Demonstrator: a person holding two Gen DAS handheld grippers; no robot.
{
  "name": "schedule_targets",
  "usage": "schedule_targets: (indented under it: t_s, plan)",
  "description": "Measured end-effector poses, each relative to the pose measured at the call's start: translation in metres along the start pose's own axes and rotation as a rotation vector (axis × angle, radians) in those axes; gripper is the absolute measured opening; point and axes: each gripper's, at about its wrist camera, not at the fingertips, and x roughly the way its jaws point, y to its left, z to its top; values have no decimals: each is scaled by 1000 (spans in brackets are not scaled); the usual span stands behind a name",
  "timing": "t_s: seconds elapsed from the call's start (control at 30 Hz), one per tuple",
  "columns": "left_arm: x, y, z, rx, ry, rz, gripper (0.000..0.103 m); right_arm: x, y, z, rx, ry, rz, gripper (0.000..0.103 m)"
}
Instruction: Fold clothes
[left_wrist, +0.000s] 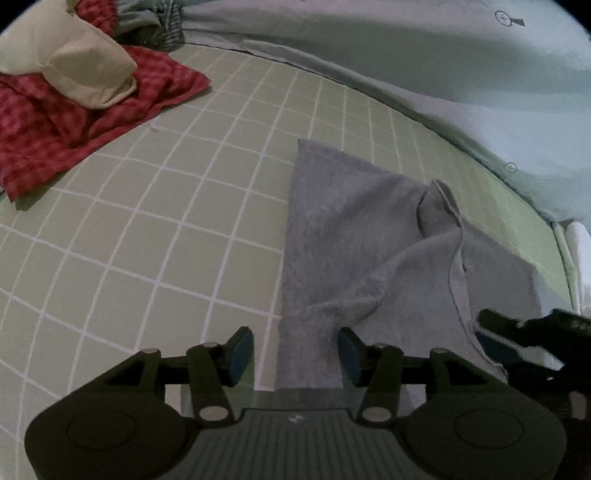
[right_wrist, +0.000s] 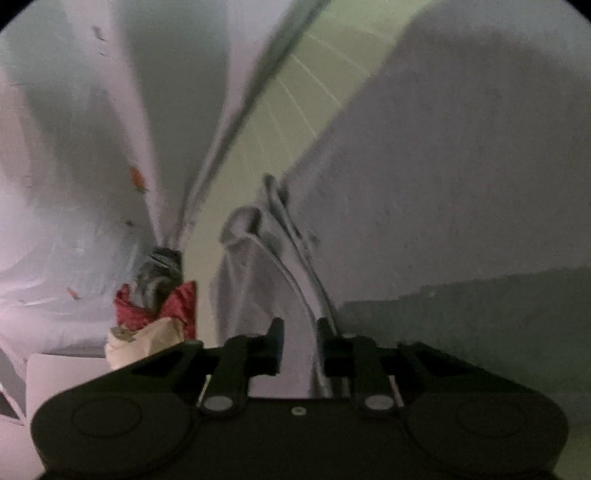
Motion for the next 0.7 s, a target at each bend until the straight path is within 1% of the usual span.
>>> schedule_targets:
  t_s: [0.03, 0.1, 0.43, 0.6, 0.7]
  plan:
    - [0, 1, 0, -10, -1, -5, 56, 2, -1, -2, 0, 9, -7, 26]
    - [0, 2, 1, -24, 0, -17, 56, 5, -2, -4, 4, 24, -15, 26]
    - [3, -4, 4, 14, 23, 5, 61, 5, 4, -7, -24, 10, -47, 27]
    - [4, -6, 4, 26, 24, 2, 68, 6, 11, -7, -99, 0, -74, 27]
    - [4, -7, 4, 27, 23, -1, 72, 3, 22, -7, -186, -29, -127, 31]
